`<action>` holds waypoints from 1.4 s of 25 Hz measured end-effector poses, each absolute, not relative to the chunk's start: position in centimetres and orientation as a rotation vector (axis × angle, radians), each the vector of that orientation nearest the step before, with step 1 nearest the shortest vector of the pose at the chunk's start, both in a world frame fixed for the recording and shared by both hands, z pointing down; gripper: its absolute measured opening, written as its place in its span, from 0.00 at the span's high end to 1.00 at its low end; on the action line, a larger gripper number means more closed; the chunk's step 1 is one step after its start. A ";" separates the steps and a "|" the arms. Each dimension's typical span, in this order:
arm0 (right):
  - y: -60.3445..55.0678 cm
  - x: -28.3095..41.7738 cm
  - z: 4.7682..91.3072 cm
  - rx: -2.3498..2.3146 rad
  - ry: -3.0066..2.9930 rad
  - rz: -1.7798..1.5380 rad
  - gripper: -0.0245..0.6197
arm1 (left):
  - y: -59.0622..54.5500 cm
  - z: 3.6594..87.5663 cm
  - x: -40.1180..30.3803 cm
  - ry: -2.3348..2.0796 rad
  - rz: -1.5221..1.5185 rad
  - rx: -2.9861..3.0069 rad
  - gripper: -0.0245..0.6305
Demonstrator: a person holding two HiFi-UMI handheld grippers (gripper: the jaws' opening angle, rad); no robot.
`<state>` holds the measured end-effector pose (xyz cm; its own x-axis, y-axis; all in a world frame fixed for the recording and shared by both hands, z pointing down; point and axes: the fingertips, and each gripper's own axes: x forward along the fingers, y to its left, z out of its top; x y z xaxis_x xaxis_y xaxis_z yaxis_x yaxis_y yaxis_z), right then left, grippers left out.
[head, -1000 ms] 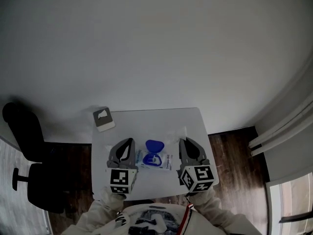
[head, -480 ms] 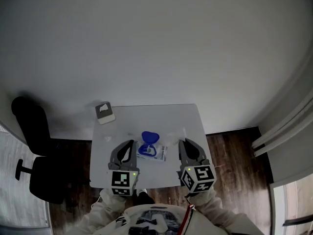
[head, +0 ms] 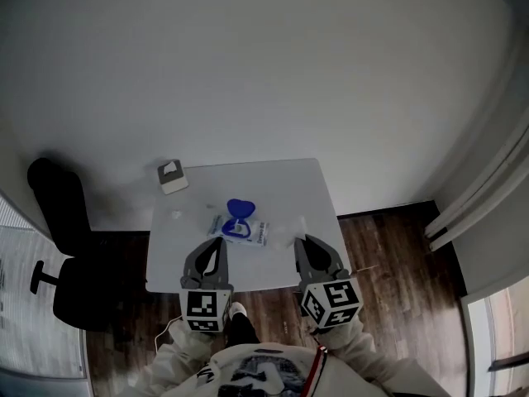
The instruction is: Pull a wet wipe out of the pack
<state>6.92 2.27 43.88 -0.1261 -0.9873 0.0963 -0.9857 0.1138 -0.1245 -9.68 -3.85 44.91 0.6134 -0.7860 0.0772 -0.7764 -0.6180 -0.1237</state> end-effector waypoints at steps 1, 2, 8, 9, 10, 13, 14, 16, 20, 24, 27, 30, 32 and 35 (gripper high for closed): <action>3.4 6.9 44.0 -2.063 2.337 -0.252 0.95 | -2.6 45.0 -9.6 1.333 -0.192 -2.750 0.96; 4.4 6.8 44.2 -2.057 2.339 -0.258 0.95 | -1.4 45.0 -9.6 1.331 -0.195 -2.747 0.96; 9.9 5.6 44.7 -2.019 2.356 -0.274 0.95 | 4.8 44.9 -10.3 1.342 -0.211 -2.729 0.96; 10.6 5.4 44.6 -2.014 2.360 -0.273 0.95 | 5.7 44.9 -10.5 1.343 -0.212 -2.726 0.96; 11.2 5.2 44.6 -2.009 2.362 -0.273 0.95 | 6.4 44.7 -10.7 1.344 -0.213 -2.724 0.96; 12.4 4.4 44.4 -2.003 2.362 -0.270 0.95 | 8.1 44.4 -11.5 1.346 -0.210 -2.714 0.96; 12.8 4.1 44.2 -2.003 2.361 -0.269 0.95 | 8.5 44.3 -11.8 1.344 -0.210 -2.712 0.96; 13.5 3.5 43.9 -2.003 2.360 -0.268 0.95 | 9.3 44.0 -12.2 1.340 -0.210 -2.710 0.96; 14.1 2.0 43.4 -2.007 2.359 -0.274 0.95 | 9.7 43.1 -13.5 1.331 -0.202 -2.710 0.96; 14.4 0.0 43.2 -2.034 2.338 -0.272 0.95 | 9.3 43.0 -15.2 1.295 -0.200 -2.728 0.96; 15.1 -1.6 43.4 -2.061 2.311 -0.287 0.95 | 9.6 43.0 -16.5 1.258 -0.202 -2.746 0.96; 15.5 -3.4 43.4 -2.091 2.290 -0.293 0.95 | 9.9 42.8 -18.2 1.232 -0.189 -2.765 0.96; 15.7 -4.7 43.3 -2.110 2.272 -0.293 0.95 | 10.0 43.0 -19.6 1.219 -0.185 -2.785 0.96; 16.3 -6.4 43.3 -2.133 2.248 -0.300 0.95 | 10.7 43.4 -21.1 1.187 -0.185 -2.807 0.96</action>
<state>-6.39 16.31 43.34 -0.0609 -0.9919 0.1119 -0.9864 0.0427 -0.1585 -21.08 10.68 43.39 0.6909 -0.7189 0.0769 -0.7082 -0.6943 -0.1284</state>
